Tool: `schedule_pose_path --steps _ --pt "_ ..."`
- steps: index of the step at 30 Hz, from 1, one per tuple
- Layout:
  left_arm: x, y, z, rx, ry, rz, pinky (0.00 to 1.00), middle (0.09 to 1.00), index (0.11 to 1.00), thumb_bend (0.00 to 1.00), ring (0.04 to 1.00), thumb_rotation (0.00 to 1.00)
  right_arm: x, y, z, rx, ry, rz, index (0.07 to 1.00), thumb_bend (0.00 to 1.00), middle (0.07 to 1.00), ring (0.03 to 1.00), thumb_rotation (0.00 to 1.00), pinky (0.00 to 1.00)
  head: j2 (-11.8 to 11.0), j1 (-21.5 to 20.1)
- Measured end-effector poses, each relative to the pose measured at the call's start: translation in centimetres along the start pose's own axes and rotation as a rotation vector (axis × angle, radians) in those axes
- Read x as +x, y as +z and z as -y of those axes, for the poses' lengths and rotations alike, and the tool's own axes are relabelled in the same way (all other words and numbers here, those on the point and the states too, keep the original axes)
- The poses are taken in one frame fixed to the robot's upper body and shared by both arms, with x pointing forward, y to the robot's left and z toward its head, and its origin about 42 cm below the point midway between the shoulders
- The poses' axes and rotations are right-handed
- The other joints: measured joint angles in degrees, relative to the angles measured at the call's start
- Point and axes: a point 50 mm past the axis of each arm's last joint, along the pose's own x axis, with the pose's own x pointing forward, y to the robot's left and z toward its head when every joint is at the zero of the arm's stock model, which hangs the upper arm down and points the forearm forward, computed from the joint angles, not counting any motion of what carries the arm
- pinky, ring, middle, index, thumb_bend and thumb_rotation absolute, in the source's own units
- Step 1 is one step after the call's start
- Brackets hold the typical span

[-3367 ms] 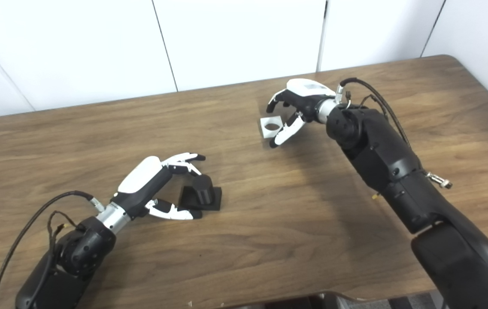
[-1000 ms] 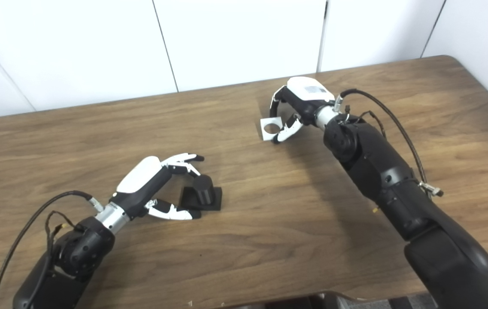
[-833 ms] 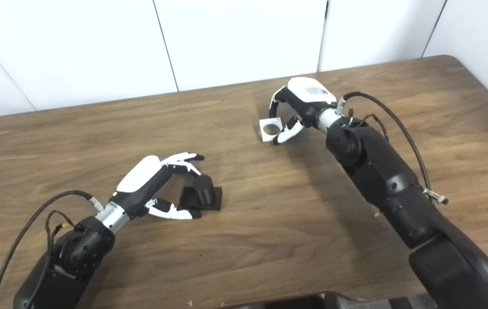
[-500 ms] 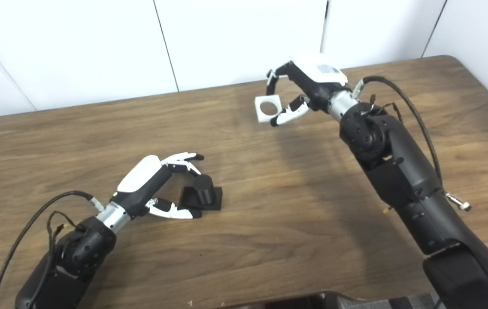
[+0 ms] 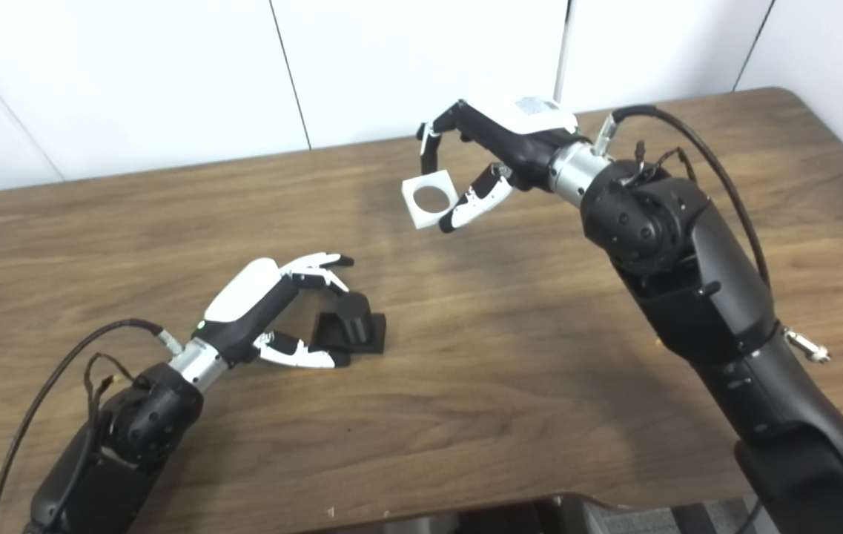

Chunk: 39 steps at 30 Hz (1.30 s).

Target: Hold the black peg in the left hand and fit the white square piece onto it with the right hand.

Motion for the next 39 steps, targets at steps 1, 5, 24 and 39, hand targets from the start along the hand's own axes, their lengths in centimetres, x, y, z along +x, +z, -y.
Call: schedule_pose_path --steps 1,5,24,39 --pt "0.0 0.0 0.0 0.001 0.000 0.000 0.79 0.882 0.568 0.86 0.902 0.22 0.0 0.5 0.0 0.004 0.005 0.003 0.479 0.52 0.764 0.807 0.14 0.66 0.00 0.09" --pt "0.0 0.0 0.0 0.003 0.000 0.000 0.79 0.882 0.568 0.86 0.903 0.22 -0.2 2.4 -0.1 0.009 0.034 -0.025 0.479 0.52 0.760 0.783 0.14 0.62 0.18 0.53" --pt "0.6 0.3 0.0 0.012 0.018 -0.002 0.75 0.877 0.562 0.87 0.888 0.21 0.9 6.4 -1.7 0.057 0.083 0.010 0.479 0.52 0.754 0.785 0.14 0.69 0.44 3.16" --pt "0.7 0.4 0.4 0.002 0.019 -0.002 0.78 0.881 0.566 0.88 0.891 0.21 2.1 6.7 -4.8 0.055 0.192 -0.008 0.479 0.52 0.747 0.801 0.14 0.73 0.70 3.60"
